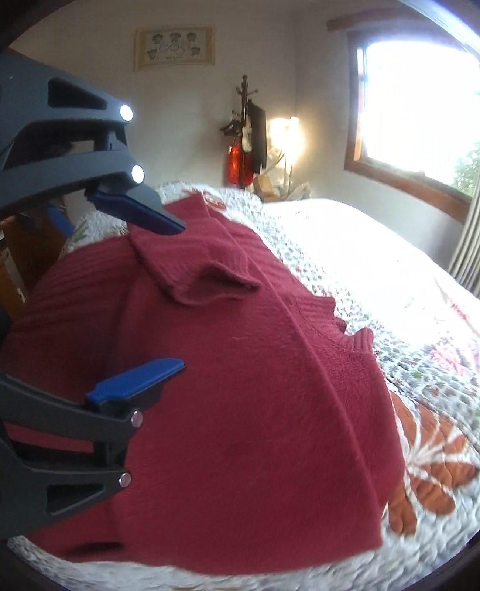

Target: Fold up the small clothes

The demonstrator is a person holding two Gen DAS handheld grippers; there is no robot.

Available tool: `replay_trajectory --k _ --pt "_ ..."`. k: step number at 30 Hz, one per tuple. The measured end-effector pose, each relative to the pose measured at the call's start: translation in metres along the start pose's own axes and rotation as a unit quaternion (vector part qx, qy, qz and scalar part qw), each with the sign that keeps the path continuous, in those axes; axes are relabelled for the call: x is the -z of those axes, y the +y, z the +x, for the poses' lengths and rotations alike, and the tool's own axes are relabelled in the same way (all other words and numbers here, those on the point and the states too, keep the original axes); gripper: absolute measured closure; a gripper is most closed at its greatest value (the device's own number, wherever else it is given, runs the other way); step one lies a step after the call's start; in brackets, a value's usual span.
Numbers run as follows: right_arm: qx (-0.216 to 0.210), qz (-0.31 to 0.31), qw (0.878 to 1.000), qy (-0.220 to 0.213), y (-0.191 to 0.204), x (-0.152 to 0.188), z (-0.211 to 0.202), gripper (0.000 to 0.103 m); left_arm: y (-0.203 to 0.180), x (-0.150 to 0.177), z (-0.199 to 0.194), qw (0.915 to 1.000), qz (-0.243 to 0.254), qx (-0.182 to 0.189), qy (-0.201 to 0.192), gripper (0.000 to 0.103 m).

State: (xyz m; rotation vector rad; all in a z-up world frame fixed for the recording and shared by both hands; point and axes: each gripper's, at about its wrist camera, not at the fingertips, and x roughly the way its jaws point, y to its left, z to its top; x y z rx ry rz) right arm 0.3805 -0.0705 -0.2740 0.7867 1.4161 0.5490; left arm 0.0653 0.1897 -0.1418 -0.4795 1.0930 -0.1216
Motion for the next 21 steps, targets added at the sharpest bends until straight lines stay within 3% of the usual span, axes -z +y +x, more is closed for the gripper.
replay_trajectory --k 6,10,15,17,21 --pt "0.008 0.000 1.000 0.026 0.011 -0.022 0.031 0.025 0.025 0.012 -0.018 0.9970 -0.067 -0.035 0.013 0.017" --pt "0.012 -0.020 0.999 0.034 0.030 -0.026 0.038 0.025 0.007 -0.010 -0.048 0.9956 -0.053 -0.075 -0.013 0.017" --pt "0.025 -0.039 0.998 0.044 0.048 -0.027 0.056 0.031 -0.019 -0.039 -0.088 0.9933 -0.018 -0.094 -0.065 0.014" --pt "0.025 -0.039 0.998 0.047 0.053 -0.027 0.059 0.040 -0.026 -0.048 -0.099 0.9929 -0.010 -0.090 -0.077 0.012" --pt "0.021 -0.047 0.997 0.059 0.065 -0.026 0.065 0.075 -0.028 -0.059 -0.114 0.9917 0.003 -0.093 -0.088 0.011"
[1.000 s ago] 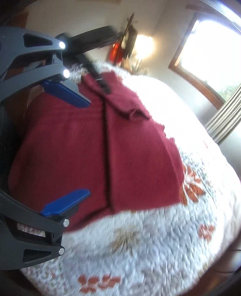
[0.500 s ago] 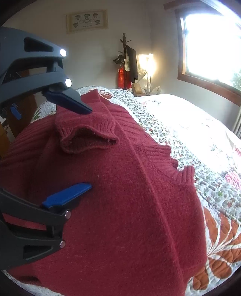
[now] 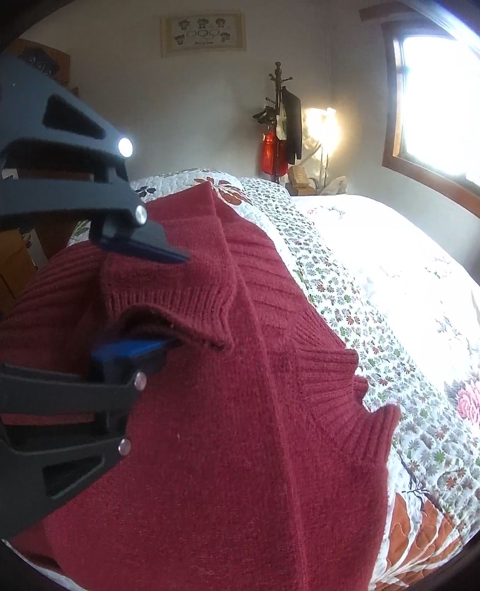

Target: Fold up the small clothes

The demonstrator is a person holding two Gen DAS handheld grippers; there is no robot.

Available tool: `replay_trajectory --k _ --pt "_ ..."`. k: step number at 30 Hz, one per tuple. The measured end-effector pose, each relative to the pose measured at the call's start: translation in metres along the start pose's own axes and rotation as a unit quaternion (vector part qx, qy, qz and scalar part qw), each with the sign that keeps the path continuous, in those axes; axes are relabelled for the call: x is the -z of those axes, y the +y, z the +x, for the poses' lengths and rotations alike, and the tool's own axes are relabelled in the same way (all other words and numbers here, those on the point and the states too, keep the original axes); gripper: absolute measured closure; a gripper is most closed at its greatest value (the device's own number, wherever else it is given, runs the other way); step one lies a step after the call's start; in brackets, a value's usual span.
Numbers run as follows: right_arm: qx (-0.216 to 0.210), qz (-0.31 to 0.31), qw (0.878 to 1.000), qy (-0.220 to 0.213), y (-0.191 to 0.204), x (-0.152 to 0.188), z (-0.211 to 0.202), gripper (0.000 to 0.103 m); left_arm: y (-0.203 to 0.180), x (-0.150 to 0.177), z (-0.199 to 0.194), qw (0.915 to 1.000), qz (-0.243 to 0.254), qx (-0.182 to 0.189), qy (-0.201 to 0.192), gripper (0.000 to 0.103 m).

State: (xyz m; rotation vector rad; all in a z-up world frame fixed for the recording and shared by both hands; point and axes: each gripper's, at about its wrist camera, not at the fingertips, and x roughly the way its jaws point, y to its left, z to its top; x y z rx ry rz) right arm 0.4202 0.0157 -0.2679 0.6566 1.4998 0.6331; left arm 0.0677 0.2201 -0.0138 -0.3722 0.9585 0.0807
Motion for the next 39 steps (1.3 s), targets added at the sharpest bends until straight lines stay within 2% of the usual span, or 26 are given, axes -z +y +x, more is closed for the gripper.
replay_trajectory --k 1,2,4,13,16,19,24,28,32,39 --pt "0.004 -0.003 1.000 -0.001 0.001 0.000 0.000 0.080 0.001 -0.001 -0.001 1.0000 0.003 0.001 -0.001 0.011" --pt "0.007 -0.004 1.000 -0.001 0.001 0.001 0.001 0.092 0.002 -0.002 -0.001 1.0000 0.004 0.002 0.000 0.011" --pt "0.003 0.000 1.000 -0.006 0.000 0.002 -0.002 0.095 0.006 -0.004 -0.001 1.0000 0.003 0.005 0.002 0.010" --pt "-0.003 -0.027 0.999 -0.043 0.021 0.009 -0.042 0.097 0.010 -0.001 0.000 0.9999 0.012 0.003 0.009 0.010" --pt "-0.003 -0.036 0.998 -0.056 0.023 0.013 -0.064 0.097 0.022 0.000 0.002 0.9998 0.006 0.008 0.016 0.010" --pt "0.001 -0.044 0.996 -0.072 0.026 0.015 -0.086 0.097 0.053 0.000 -0.002 0.9997 -0.021 -0.010 0.011 0.010" --pt "0.000 -0.049 0.993 -0.106 0.022 0.017 -0.125 0.097 0.120 0.004 -0.009 0.9940 -0.106 -0.020 0.017 0.010" --pt "0.000 -0.037 0.991 -0.130 0.002 0.020 -0.150 0.097 0.145 0.007 -0.010 0.9906 -0.126 -0.050 0.019 0.010" --pt "0.010 -0.009 0.989 -0.145 -0.031 0.019 -0.164 0.097 0.149 0.005 -0.007 0.9888 -0.141 -0.047 0.016 0.010" --pt "0.024 0.041 0.987 -0.152 -0.091 0.015 -0.169 0.097 0.134 -0.006 0.005 0.9911 -0.126 -0.041 0.019 0.010"
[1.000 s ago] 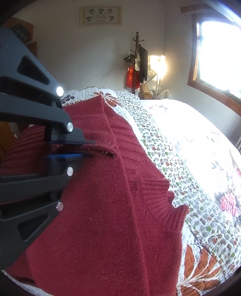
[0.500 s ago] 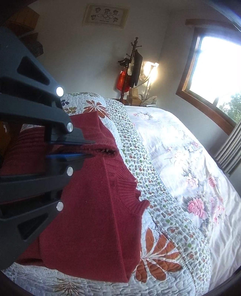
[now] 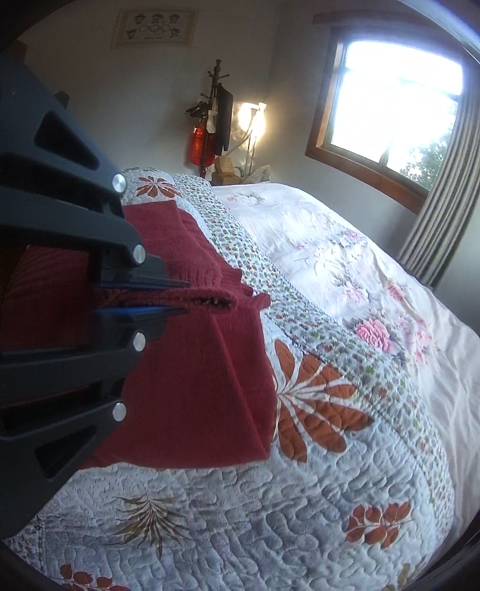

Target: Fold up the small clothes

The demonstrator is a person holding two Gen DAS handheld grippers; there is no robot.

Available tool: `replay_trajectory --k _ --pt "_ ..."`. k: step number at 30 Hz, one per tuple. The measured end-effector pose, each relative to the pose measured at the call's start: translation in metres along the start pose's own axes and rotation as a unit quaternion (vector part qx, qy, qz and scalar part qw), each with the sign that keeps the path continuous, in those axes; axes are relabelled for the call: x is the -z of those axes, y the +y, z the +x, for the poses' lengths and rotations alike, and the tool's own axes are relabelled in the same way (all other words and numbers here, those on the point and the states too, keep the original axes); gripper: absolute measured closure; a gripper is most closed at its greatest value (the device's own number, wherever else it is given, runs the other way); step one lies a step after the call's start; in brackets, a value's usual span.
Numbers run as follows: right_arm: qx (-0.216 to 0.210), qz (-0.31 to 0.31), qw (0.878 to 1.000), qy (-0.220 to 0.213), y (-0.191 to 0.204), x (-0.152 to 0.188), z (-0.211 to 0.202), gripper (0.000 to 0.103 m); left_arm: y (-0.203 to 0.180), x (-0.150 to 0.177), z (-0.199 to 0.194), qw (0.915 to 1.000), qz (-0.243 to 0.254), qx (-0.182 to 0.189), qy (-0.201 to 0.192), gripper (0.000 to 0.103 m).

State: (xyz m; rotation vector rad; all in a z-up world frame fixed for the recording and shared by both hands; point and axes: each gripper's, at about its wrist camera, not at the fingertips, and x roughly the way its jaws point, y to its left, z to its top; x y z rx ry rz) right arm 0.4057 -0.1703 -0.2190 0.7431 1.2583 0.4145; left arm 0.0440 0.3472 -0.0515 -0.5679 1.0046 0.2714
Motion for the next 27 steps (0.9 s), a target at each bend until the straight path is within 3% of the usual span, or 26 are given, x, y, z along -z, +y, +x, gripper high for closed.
replay_trajectory --k 22,25,27 --pt "0.030 0.093 0.995 0.017 -0.097 0.007 0.028 0.097 -0.071 -0.015 0.050 0.9962 0.075 -0.005 0.043 0.010" --pt "0.035 0.110 0.992 0.046 -0.112 0.015 0.038 0.086 -0.081 -0.017 0.062 0.9949 0.086 -0.004 0.053 0.010" --pt "0.044 0.133 0.990 0.028 -0.126 0.016 0.032 0.082 -0.089 -0.019 0.068 0.9939 0.094 -0.001 0.058 0.010"
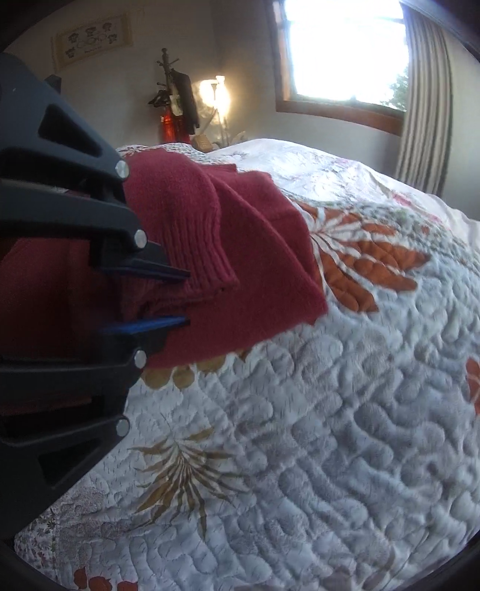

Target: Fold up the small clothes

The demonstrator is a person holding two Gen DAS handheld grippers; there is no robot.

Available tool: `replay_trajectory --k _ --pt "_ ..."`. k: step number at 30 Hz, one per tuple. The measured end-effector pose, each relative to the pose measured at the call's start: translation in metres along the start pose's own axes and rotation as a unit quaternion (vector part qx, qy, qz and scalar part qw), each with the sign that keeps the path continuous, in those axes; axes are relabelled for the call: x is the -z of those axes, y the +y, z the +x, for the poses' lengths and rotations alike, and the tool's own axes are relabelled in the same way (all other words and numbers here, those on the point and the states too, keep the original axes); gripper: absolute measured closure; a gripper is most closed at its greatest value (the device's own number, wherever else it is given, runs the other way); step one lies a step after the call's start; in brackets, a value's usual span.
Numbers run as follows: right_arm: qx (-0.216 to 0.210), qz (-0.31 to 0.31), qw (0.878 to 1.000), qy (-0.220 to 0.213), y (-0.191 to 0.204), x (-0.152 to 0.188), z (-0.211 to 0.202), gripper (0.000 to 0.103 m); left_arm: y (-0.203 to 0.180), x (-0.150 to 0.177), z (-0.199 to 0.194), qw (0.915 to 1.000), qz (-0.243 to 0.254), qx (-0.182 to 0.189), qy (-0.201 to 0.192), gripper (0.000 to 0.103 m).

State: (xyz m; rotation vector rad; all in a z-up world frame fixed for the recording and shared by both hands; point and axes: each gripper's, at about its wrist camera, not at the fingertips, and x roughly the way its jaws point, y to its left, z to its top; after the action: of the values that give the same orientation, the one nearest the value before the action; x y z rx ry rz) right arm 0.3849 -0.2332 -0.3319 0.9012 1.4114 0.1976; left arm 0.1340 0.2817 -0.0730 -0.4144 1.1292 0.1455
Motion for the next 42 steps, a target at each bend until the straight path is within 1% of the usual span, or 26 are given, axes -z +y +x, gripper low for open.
replay_trajectory --k 2,4,5,8,9,10,11,13,16,19,20,21,22,23,24,25,26,28,30,32,33,34,36,37,40,42 --pt "-0.003 0.011 1.000 -0.015 -0.008 -0.002 -0.007 0.082 -0.007 -0.004 0.006 1.0000 0.009 0.002 0.002 0.010" --pt "-0.013 0.002 1.000 -0.021 -0.008 0.000 -0.012 0.082 -0.011 -0.007 0.013 0.9999 0.012 0.004 0.004 0.010" --pt "-0.020 -0.006 1.000 -0.019 -0.005 0.001 -0.011 0.082 -0.013 -0.009 0.018 0.9999 0.012 0.011 0.005 0.010" --pt "-0.032 -0.022 0.999 -0.003 0.003 0.005 0.000 0.073 -0.015 -0.013 0.036 0.9987 0.005 0.051 0.009 0.010" --pt "-0.029 -0.026 0.999 0.003 0.005 0.006 0.004 0.077 -0.016 -0.015 0.043 0.9981 0.000 0.060 0.012 0.010" --pt "-0.024 -0.029 0.999 0.006 0.007 0.006 0.008 0.089 -0.016 -0.016 0.050 0.9974 -0.008 0.069 0.018 0.010" --pt "-0.019 -0.031 0.999 0.004 0.006 0.007 0.010 0.098 -0.015 -0.018 0.056 0.9966 -0.016 0.077 0.022 0.010" --pt "-0.016 -0.023 1.000 -0.002 0.002 0.007 0.008 0.098 -0.014 -0.022 0.063 0.9949 -0.031 0.093 0.023 0.010" --pt "-0.004 -0.021 1.000 -0.011 -0.003 0.008 0.004 0.099 -0.018 -0.023 0.068 0.9921 -0.026 0.122 0.011 0.010" --pt "0.009 -0.045 0.999 -0.008 0.002 0.014 0.007 0.097 -0.022 -0.023 0.080 0.9860 -0.022 0.165 0.008 0.009" --pt "0.018 -0.055 0.998 -0.014 0.007 0.016 0.004 0.094 -0.022 -0.023 0.085 0.9820 -0.029 0.186 0.012 0.009" --pt "0.045 -0.071 0.995 -0.046 0.017 0.021 -0.008 0.090 -0.022 -0.022 0.090 0.9766 -0.037 0.211 0.017 0.009" --pt "0.053 -0.087 0.992 -0.072 0.023 0.026 -0.019 0.090 -0.021 -0.021 0.095 0.9732 -0.043 0.225 0.021 0.009" --pt "0.046 -0.107 0.989 -0.093 0.034 0.035 -0.031 0.090 -0.021 -0.020 0.100 0.9706 -0.047 0.235 0.025 0.009" --pt "0.031 -0.118 0.988 -0.094 0.042 0.043 -0.034 0.087 -0.022 -0.019 0.106 0.9699 -0.045 0.237 0.030 0.009" --pt "0.012 -0.130 0.988 -0.081 0.049 0.053 -0.031 0.085 -0.023 -0.017 0.115 0.9710 -0.042 0.232 0.038 0.009" --pt "0.003 -0.150 0.987 -0.055 0.057 0.063 -0.019 0.081 -0.023 -0.014 0.126 0.9744 -0.042 0.215 0.051 0.009" --pt "0.015 -0.182 0.983 -0.015 0.065 0.080 0.010 0.081 -0.020 -0.006 0.144 0.9766 -0.044 0.201 0.064 0.008" --pt "0.034 -0.184 0.982 0.011 0.056 0.086 0.036 0.082 -0.022 -0.001 0.148 0.9799 -0.034 0.188 0.057 0.008" --pt "0.029 -0.164 0.986 0.008 0.041 0.081 0.041 0.083 -0.022 0.001 0.140 0.9812 -0.038 0.182 0.050 0.008" --pt "0.025 -0.145 0.989 0.003 0.034 0.079 0.035 0.084 -0.019 0.004 0.130 0.9809 -0.047 0.183 0.046 0.007" --pt "0.022 -0.137 0.990 -0.004 0.030 0.079 0.025 0.082 -0.014 0.009 0.119 0.9807 -0.055 0.183 0.039 0.007" --pt "0.015 -0.145 0.989 -0.023 0.019 0.083 -0.001 0.070 0.005 0.026 0.092 0.9811 -0.071 0.179 0.017 0.005" --pt "0.012 -0.144 0.989 -0.028 0.012 0.085 -0.012 0.067 0.017 0.038 0.079 0.9807 -0.083 0.177 0.003 0.004" --pt "0.006 -0.136 0.990 -0.024 -0.024 0.092 -0.035 0.062 0.060 0.093 0.044 0.9783 -0.133 0.157 -0.026 0.004" --pt "0.006 -0.136 0.991 0.000 -0.050 0.098 -0.044 0.056 0.081 0.133 0.031 0.9761 -0.149 0.156 -0.025 0.004"
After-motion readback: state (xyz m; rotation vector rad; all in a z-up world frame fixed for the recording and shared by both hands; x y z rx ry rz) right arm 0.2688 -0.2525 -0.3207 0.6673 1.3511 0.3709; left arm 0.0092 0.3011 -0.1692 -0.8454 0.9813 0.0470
